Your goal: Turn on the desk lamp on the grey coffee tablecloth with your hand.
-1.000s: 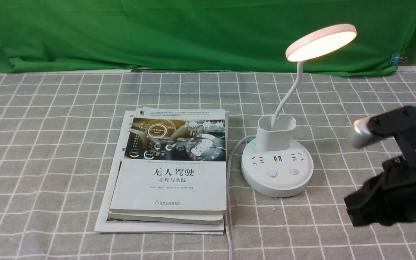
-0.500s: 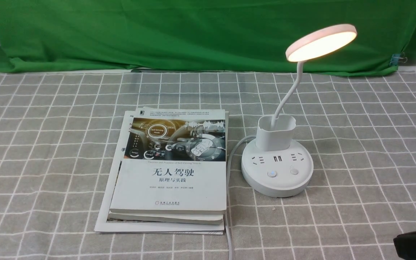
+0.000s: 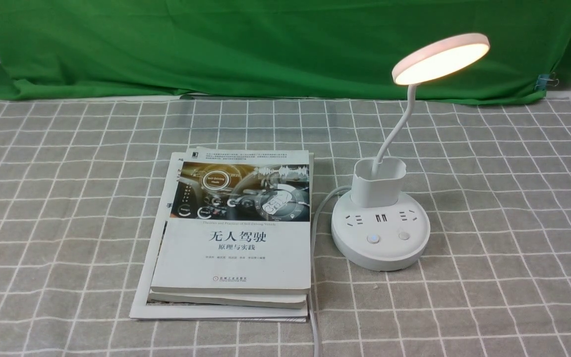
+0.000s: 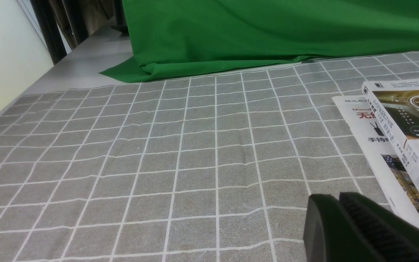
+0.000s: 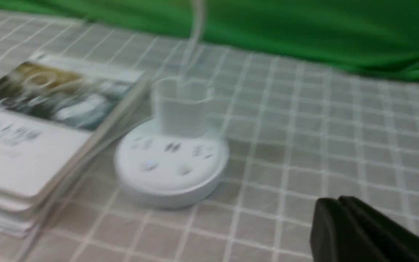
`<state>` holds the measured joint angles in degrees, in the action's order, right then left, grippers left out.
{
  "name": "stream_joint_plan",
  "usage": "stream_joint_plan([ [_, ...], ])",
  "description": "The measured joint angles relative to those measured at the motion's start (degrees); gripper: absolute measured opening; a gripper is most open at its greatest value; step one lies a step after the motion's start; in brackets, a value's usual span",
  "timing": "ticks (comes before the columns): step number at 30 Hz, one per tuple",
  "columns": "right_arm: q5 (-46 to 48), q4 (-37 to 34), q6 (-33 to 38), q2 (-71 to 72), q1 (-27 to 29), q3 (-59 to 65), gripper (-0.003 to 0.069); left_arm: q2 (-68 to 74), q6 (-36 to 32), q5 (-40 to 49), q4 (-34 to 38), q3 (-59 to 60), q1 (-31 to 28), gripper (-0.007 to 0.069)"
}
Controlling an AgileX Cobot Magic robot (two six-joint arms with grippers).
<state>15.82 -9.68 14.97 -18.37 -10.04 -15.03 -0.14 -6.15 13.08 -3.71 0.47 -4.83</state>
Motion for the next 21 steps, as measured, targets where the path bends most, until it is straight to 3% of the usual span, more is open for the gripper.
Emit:
stream_joint_plan([
  [8, -3.45, 0.00, 1.05, 14.54, 3.29, 14.64, 0.0027, 0.00, 0.00, 0.00, 0.00, 0.00, 0.00, 0.0019],
  [21, -1.73, 1.43, 1.05, 18.29, 4.89, 15.45, 0.0027, 0.00, 0.00, 0.00, 0.00, 0.00, 0.00, 0.0019],
])
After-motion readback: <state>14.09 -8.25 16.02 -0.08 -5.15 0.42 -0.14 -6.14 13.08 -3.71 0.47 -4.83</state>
